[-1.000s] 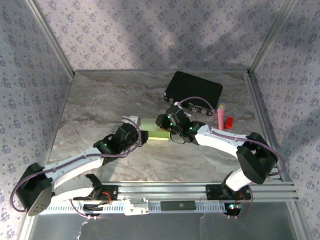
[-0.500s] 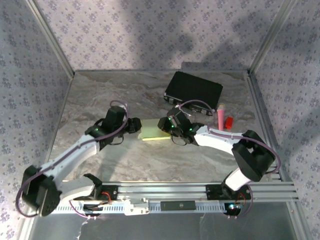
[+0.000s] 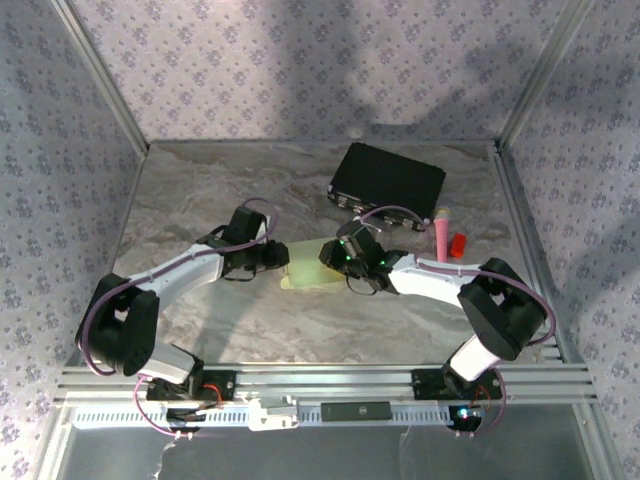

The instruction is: Fold the paper box

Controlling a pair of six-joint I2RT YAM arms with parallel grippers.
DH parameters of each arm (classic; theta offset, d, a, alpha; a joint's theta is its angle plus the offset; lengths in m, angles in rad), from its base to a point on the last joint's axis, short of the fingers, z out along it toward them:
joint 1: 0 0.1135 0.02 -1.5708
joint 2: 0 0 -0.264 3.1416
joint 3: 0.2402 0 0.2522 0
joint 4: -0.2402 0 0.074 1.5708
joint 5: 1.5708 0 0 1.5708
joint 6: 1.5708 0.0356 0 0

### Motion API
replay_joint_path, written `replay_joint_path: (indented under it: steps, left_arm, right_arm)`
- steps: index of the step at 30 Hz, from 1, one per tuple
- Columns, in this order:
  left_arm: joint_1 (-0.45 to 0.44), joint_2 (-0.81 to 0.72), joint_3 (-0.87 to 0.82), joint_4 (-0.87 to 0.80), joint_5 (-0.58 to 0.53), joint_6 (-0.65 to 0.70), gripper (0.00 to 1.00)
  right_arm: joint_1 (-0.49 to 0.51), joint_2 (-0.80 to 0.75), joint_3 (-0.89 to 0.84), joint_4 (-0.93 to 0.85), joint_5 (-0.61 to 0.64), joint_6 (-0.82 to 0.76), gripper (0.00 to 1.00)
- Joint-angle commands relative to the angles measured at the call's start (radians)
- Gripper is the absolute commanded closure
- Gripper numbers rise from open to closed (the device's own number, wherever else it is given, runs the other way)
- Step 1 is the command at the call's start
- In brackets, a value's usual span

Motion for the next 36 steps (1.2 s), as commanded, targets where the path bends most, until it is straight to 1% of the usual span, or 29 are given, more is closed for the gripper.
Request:
replay_joint_path:
  steps: [1,5,18,21,23,26,27,30,33,36]
  left_arm:
    - [-0.006,0.018,-0.012,0.064,0.034,0.009,0.65]
    - [-0.016,0.037,-0.014,0.067,0.026,0.005,0.64]
    - [-0.026,0.085,-0.075,0.131,0.017,-0.007,0.68]
    - [-0.026,0.114,-0.068,0.132,0.020,0.000,0.71]
    - [-0.025,0.121,-0.069,0.137,0.017,0.002,0.77]
    - [-0.026,0.113,-0.073,0.138,0.011,0.000,0.78]
    - [-0.025,0.104,-0.071,0.133,0.009,0.000,0.77]
    - [-0.026,0.048,-0.068,0.108,-0.008,-0.004,0.69]
    - [-0.026,-0.023,-0.049,0.064,-0.015,0.002,0.64]
    - [-0.021,-0.082,-0.030,0.011,-0.015,0.013,0.59]
  right_arm:
    - [-0.009,0.016,-0.019,0.007,-0.013,-0.007,0.68]
    - [-0.011,0.032,-0.021,0.010,-0.017,-0.009,0.68]
    - [-0.012,0.054,-0.036,0.024,-0.033,-0.009,0.70]
    - [-0.011,0.032,-0.031,0.022,-0.036,-0.016,0.70]
    - [-0.011,0.005,-0.021,-0.006,-0.025,-0.033,0.70]
    - [-0.020,-0.054,-0.019,-0.048,-0.006,-0.063,0.69]
    - [-0.028,-0.077,-0.023,-0.056,-0.005,-0.075,0.68]
    - [-0.056,-0.148,-0.036,-0.091,0.007,-0.116,0.67]
    - [-0.098,-0.200,-0.046,-0.124,-0.007,-0.165,0.65]
    - [-0.146,-0.225,-0.043,-0.182,-0.029,-0.238,0.58]
